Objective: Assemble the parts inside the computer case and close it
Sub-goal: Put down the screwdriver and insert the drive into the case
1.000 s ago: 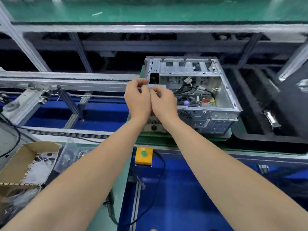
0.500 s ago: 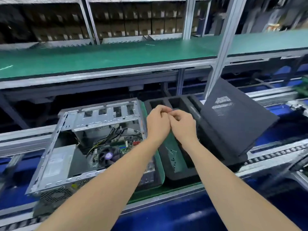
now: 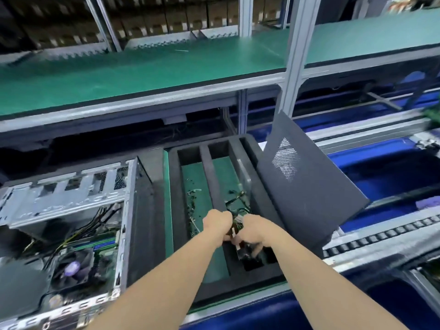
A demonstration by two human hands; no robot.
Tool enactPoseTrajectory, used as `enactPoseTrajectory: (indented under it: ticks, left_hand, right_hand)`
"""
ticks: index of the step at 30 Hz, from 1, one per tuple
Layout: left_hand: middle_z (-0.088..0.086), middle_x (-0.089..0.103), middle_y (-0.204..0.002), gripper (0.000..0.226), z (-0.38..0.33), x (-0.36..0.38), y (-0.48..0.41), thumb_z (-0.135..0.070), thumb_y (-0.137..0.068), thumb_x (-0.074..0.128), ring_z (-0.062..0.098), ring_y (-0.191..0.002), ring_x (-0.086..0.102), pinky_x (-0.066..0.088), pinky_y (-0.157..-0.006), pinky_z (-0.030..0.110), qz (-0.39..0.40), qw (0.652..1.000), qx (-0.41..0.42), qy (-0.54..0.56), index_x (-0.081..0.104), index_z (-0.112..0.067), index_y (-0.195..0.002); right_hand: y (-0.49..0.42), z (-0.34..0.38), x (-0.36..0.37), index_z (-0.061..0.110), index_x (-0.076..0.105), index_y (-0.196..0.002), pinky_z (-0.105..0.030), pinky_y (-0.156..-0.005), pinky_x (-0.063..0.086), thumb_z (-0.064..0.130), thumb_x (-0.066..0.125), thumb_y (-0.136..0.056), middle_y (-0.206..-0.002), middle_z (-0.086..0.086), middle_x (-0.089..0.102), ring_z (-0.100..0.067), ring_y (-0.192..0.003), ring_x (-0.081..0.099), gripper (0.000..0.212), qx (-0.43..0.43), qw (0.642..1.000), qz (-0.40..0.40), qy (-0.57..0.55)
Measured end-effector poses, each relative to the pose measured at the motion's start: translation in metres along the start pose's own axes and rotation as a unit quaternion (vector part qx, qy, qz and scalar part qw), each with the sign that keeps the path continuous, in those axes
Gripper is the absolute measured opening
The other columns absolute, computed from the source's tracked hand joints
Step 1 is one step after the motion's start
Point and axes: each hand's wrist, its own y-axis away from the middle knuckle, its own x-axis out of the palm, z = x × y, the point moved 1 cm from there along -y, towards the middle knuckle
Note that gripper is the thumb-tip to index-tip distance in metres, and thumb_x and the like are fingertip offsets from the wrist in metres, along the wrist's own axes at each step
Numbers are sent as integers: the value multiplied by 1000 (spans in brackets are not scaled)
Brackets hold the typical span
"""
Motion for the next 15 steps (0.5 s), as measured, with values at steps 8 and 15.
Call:
enactPoseTrajectory:
  ticks: [8,15]
  left_hand:
    - [20,75,-84,28,-27,11,17,-25,-93,56,40,-68,74,60,-58,55,214,955,-176,109,60,-2,-107]
    - [16,66,-117,46,-67,-31,32,-32,-89,63,42,-91,71,59,-70,62,237,914,-133,300,55,-3,-124]
  right_hand:
    - [1,7,-28,9,63,-118,-31,-71,49,37,68,-94,-115,-10,68,-30,-94,68,37,-12,986,-90,139]
    - [52,67,-59,18,50,-103,-36,-72,45,32,69,-88,-101,-3,57,-30,-87,59,28,-93,953,-215,189]
